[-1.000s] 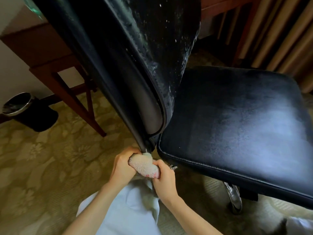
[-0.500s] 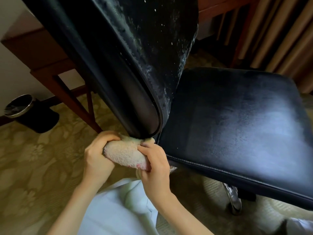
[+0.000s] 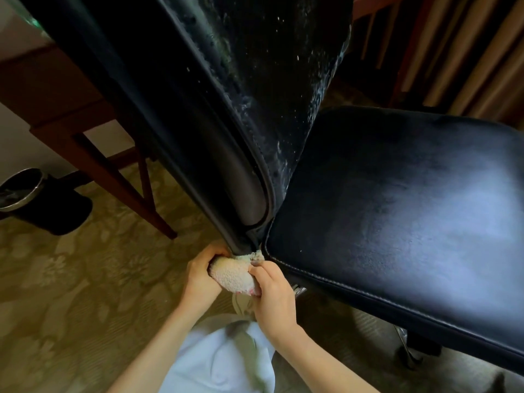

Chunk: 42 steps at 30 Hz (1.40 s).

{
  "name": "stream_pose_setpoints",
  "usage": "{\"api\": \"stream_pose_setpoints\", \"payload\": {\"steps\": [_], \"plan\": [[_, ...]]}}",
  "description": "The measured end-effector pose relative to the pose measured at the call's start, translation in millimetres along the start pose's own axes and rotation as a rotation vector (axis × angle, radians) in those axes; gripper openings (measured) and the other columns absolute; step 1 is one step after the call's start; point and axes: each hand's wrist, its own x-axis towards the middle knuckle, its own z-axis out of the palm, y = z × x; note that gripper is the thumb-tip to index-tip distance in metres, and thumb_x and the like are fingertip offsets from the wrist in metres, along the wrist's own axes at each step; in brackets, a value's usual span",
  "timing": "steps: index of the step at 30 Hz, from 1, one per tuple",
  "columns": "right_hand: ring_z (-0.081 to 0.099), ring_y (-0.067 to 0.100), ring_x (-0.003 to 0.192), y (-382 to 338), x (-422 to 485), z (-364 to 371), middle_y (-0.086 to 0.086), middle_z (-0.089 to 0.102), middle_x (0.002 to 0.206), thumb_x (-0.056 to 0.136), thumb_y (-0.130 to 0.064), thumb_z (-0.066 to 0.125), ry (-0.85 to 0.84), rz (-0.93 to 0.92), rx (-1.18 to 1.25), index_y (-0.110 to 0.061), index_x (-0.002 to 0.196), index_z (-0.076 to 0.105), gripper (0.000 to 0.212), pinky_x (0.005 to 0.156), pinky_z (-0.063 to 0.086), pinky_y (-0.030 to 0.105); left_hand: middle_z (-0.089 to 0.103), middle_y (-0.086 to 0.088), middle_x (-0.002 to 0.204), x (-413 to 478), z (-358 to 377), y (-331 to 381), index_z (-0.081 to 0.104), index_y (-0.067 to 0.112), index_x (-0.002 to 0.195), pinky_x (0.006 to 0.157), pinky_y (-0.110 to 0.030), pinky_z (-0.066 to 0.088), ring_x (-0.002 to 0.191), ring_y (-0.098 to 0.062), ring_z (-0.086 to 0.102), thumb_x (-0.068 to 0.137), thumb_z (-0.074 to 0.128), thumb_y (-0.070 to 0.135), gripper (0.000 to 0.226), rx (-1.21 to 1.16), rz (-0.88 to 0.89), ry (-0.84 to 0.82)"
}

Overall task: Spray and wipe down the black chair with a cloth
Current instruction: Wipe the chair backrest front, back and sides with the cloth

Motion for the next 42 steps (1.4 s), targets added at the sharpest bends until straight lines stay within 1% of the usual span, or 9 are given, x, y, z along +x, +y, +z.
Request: {"api": "stream_pose_setpoints", "payload": {"steps": [5, 10, 13, 16, 19, 24, 32, 35, 42], "plan": [[0.060, 0.007, 0.089, 0.8, 12.0, 14.6, -0.002, 0.065, 0.098, 0.053, 0.008, 0.080, -0.009, 0.017, -0.029, -0.014, 0.096, 0.072, 0.049, 0.072, 0.046, 0.011, 0.064, 0.016, 0.083, 16.4, 0.8, -13.2, 0.060, 0.038, 0.085, 0.063, -0.015, 0.045, 0.077, -0.002, 0.060, 0.061, 0.063, 0.015, 0.033, -0.017, -0.058, -0.018], [0.055, 0.005, 0.096, 3.3, 7.2, 10.0, -0.004, 0.064, 0.101, 0.052, 0.002, 0.084, -0.039, 0.014, -0.055, -0.015, 0.102, 0.071, 0.054, 0.086, 0.041, 0.010, 0.065, 0.019, 0.091, 11.5, -4.0, -19.9, 0.062, 0.042, 0.086, 0.066, -0.010, 0.046, 0.085, 0.001, 0.061, 0.062, 0.068, 0.003, 0.046, 0.028, 0.011, -0.027], [0.059, 0.008, 0.098, -1.7, -4.4, -0.6, -0.006, 0.064, 0.102, 0.053, -0.003, 0.085, -0.080, -0.019, -0.063, -0.018, 0.106, 0.070, 0.057, 0.091, 0.040, 0.011, 0.063, 0.022, 0.097, 2.5, -16.7, -10.0, 0.062, 0.033, 0.088, 0.074, -0.009, 0.046, 0.089, 0.004, 0.061, 0.061, 0.062, 0.019, 0.030, 0.063, 0.133, -0.018], [0.059, 0.010, 0.096, -13.8, -8.7, -1.5, -0.006, 0.062, 0.102, 0.053, -0.002, 0.081, -0.069, -0.051, -0.027, -0.018, 0.108, 0.067, 0.059, 0.089, 0.043, 0.014, 0.062, 0.020, 0.097, -2.2, -35.3, -1.1, 0.064, 0.025, 0.084, 0.077, -0.014, 0.047, 0.091, 0.001, 0.062, 0.059, 0.064, 0.004, 0.033, 0.134, 0.210, -0.015], [0.053, 0.010, 0.097, -40.2, -0.9, -10.1, -0.005, 0.057, 0.105, 0.061, 0.003, 0.070, 0.042, -0.091, 0.104, -0.015, 0.111, 0.064, 0.054, 0.087, 0.044, 0.016, 0.061, 0.019, 0.098, 1.8, -58.3, 20.4, 0.066, 0.015, 0.084, 0.081, -0.010, 0.045, 0.094, 0.004, 0.060, 0.058, 0.062, -0.003, 0.032, 0.192, 0.238, 0.057], [0.054, 0.017, 0.098, -91.8, 41.8, -40.7, 0.008, 0.064, 0.103, 0.076, 0.007, 0.052, 0.349, -0.253, 0.202, -0.003, 0.106, 0.068, 0.036, 0.091, 0.042, 0.021, 0.062, 0.023, 0.099, 30.7, -93.5, 78.8, 0.059, 0.030, 0.090, 0.089, -0.011, 0.044, 0.099, 0.008, 0.057, 0.068, 0.064, -0.005, 0.042, 0.139, 0.337, 0.251], [0.056, 0.015, 0.100, -76.9, 53.9, -37.5, 0.006, 0.064, 0.101, 0.069, 0.009, 0.055, 0.339, -0.235, 0.259, -0.004, 0.105, 0.068, 0.040, 0.093, 0.043, 0.018, 0.063, 0.009, 0.087, 42.5, -64.0, 87.8, 0.058, 0.031, 0.085, 0.067, -0.005, 0.043, 0.080, 0.007, 0.059, 0.066, 0.061, 0.023, 0.021, -0.086, 0.118, 0.194], [0.057, 0.013, 0.106, -60.3, 48.0, -25.8, 0.005, 0.066, 0.105, 0.064, 0.014, 0.065, 0.321, -0.198, 0.300, -0.010, 0.107, 0.065, 0.049, 0.097, 0.044, 0.023, 0.064, 0.010, 0.083, 40.0, -62.3, 71.5, 0.059, 0.032, 0.085, 0.065, -0.008, 0.044, 0.079, 0.003, 0.060, 0.064, 0.064, 0.021, 0.024, -0.039, 0.133, 0.121], [0.056, 0.006, 0.108, -28.5, 41.0, 2.8, 0.001, 0.066, 0.106, 0.051, 0.019, 0.052, 0.285, -0.088, 0.352, -0.020, 0.109, 0.058, 0.070, 0.098, 0.043, 0.020, 0.065, 0.006, 0.080, 37.5, -37.9, 34.1, 0.061, 0.031, 0.085, 0.061, -0.021, 0.045, 0.074, -0.007, 0.060, 0.061, 0.064, 0.021, 0.026, -0.056, 0.071, 0.102]]}}
